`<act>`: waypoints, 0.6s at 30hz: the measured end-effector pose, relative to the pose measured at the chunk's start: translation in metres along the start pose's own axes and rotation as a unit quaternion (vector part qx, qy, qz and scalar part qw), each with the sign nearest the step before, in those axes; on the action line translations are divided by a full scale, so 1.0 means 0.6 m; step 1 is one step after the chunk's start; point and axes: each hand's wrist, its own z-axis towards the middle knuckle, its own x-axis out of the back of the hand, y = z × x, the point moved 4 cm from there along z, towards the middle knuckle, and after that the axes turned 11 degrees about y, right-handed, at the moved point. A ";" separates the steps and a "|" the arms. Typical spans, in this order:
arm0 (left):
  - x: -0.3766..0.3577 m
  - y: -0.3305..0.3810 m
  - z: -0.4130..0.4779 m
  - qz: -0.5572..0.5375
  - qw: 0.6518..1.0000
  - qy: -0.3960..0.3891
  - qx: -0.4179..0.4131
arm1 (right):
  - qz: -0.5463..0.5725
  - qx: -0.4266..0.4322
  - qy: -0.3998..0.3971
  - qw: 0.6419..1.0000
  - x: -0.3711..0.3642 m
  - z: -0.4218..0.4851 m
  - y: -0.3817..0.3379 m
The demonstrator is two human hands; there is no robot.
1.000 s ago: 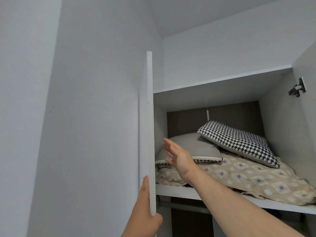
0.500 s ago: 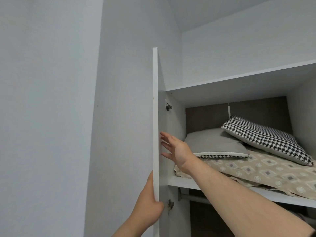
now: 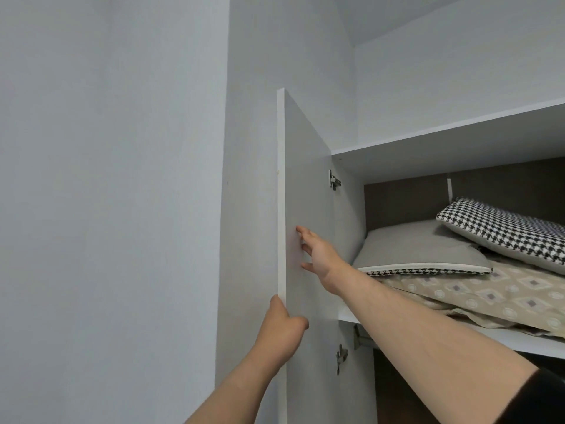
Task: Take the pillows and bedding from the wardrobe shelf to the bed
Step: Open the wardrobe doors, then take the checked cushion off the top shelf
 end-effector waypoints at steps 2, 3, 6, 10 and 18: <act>0.007 0.002 0.000 0.010 1.000 0.007 0.000 | 0.001 0.001 -0.001 1.000 -0.013 0.000 0.004; 0.010 0.001 -0.001 0.010 1.000 0.008 0.000 | 0.000 0.002 -0.001 1.000 -0.017 0.002 0.007; 0.014 -0.001 -0.009 0.021 1.000 0.007 -0.007 | -0.005 0.003 0.001 1.000 -0.022 0.007 0.013; 0.025 -0.005 -0.006 0.045 0.998 0.023 -0.030 | -0.008 -0.003 -0.008 1.000 -0.026 0.006 0.018; 0.010 -0.001 0.008 0.162 0.978 0.080 -0.108 | -0.018 0.004 0.005 1.000 0.032 0.013 0.012</act>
